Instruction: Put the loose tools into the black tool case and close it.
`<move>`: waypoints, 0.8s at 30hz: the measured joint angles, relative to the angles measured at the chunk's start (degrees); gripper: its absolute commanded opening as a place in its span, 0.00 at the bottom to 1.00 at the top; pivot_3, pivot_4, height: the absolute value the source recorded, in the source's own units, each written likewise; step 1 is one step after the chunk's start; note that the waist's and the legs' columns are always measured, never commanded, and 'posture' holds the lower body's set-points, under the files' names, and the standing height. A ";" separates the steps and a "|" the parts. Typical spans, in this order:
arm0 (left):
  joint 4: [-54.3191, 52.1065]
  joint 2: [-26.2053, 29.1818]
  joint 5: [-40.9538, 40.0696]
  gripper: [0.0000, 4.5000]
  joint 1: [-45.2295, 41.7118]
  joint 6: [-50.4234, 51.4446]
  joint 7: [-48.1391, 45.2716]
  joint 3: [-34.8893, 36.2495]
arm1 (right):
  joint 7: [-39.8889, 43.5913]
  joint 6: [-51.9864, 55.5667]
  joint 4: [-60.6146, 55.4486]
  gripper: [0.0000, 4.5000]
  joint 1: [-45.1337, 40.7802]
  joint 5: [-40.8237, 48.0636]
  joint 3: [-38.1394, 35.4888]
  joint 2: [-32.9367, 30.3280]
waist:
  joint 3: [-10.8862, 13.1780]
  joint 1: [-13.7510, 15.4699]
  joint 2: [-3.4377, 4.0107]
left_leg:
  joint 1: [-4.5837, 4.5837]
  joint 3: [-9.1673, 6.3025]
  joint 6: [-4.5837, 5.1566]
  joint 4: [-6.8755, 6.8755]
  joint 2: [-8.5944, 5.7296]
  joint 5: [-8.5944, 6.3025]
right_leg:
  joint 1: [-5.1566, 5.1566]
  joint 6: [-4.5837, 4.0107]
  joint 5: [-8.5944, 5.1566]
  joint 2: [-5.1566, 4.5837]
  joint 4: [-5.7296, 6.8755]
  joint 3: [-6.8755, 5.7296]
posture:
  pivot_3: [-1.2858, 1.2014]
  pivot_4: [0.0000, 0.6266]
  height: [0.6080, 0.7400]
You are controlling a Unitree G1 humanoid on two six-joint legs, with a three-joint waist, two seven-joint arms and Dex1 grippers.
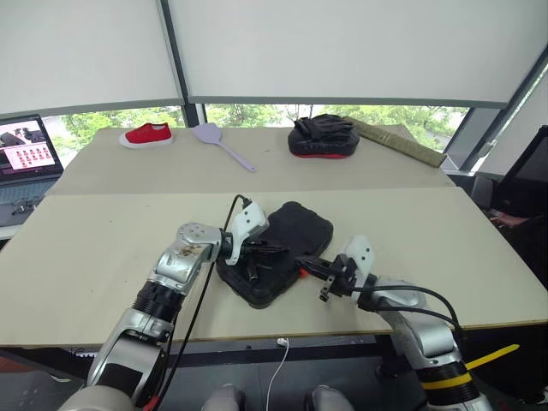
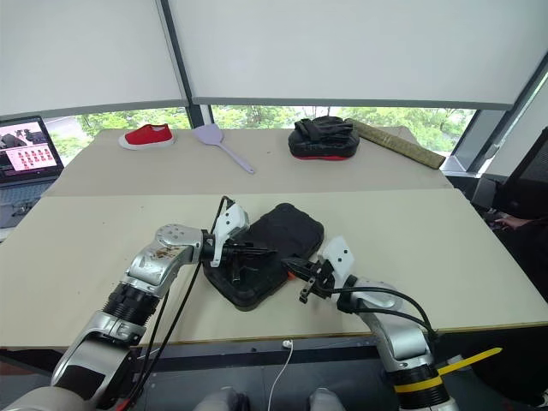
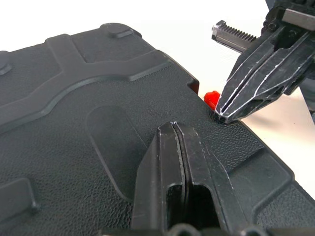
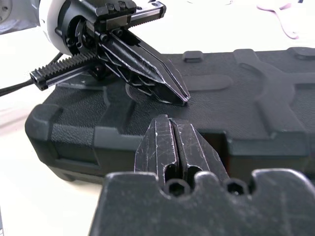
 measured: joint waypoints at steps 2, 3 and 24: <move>-0.17 0.24 -0.01 0.01 0.13 0.01 0.00 0.08 | 0.16 0.23 -1.13 0.00 1.57 0.60 -1.30 -0.86 | 0.00 0.01 0.01 | -0.02 0.02 0.00 -0.01 0.00 0.00 | 0.01 0.00 0.00 0.00 0.02 0.02 | 0.52 0.24 1.00; -0.30 0.40 -0.01 0.01 0.24 0.01 -0.01 0.15 | 0.32 0.65 -2.29 0.00 2.55 1.51 -2.03 -1.65 | 0.00 0.03 0.01 | -0.02 0.02 0.00 -0.03 0.00 0.00 | 0.01 0.00 0.00 0.01 0.02 0.03 | 0.52 0.24 1.00; -2.24 1.84 -0.16 0.01 1.82 0.98 0.36 1.15 | -1.96 4.13 3.91 0.00 0.55 -0.23 0.49 1.48 | -0.04 -0.90 -0.03 | 0.31 -0.02 -0.02 -0.40 0.09 -0.01 | -0.02 -0.08 -0.05 0.13 -0.13 0.07 | 0.52 0.24 1.00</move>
